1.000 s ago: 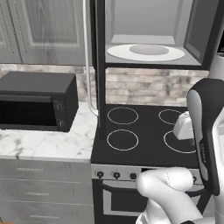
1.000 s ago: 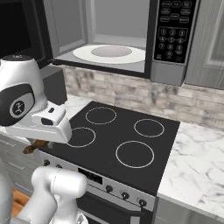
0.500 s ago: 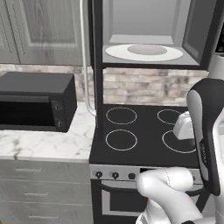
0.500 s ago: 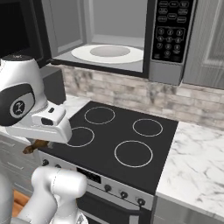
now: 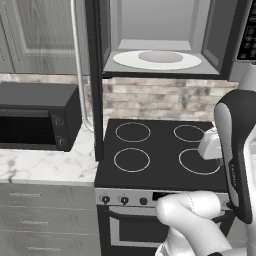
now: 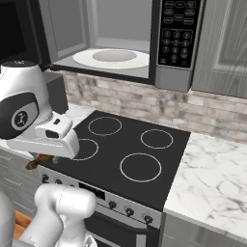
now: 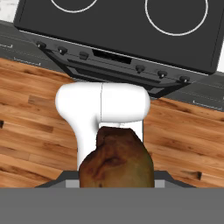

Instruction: Transport the chicken drumstick from the fridge to the microwave and turn on the microwave.

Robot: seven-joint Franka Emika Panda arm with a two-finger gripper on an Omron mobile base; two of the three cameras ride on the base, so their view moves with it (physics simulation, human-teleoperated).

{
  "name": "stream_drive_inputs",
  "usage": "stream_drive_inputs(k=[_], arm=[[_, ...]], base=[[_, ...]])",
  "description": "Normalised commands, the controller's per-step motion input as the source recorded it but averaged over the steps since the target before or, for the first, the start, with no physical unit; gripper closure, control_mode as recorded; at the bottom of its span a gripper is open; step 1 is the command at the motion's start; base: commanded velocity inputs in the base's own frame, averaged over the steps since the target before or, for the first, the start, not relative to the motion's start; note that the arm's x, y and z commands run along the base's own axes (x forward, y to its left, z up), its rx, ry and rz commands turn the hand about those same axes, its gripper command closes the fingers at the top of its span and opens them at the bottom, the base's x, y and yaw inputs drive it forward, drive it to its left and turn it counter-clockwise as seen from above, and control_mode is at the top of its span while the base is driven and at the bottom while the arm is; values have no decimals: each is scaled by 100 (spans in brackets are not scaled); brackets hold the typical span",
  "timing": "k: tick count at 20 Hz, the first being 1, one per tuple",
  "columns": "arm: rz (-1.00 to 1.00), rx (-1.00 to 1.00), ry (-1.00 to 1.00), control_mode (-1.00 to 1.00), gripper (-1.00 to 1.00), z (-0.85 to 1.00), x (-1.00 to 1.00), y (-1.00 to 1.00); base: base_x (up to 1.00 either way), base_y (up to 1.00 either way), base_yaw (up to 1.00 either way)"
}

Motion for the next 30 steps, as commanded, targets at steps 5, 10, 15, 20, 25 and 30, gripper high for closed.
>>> stream_drive_inputs(k=[5,10,15,20,25,30], arm=[[0,0,0,100,100,0,0,0],[0,0,0,100,100,0,0,0],[0,0,-3,-100,100,7,0,0],[0,-1,-18,-100,100,38,0,0],[0,-1,-23,-100,100,42,-2,2],[-2,0,-17,-100,100,38,0,0]], base=[[6,-13,0],[12,-3,0],[0,0,0],[0,0,0],[0,0,0],[0,0,0]])
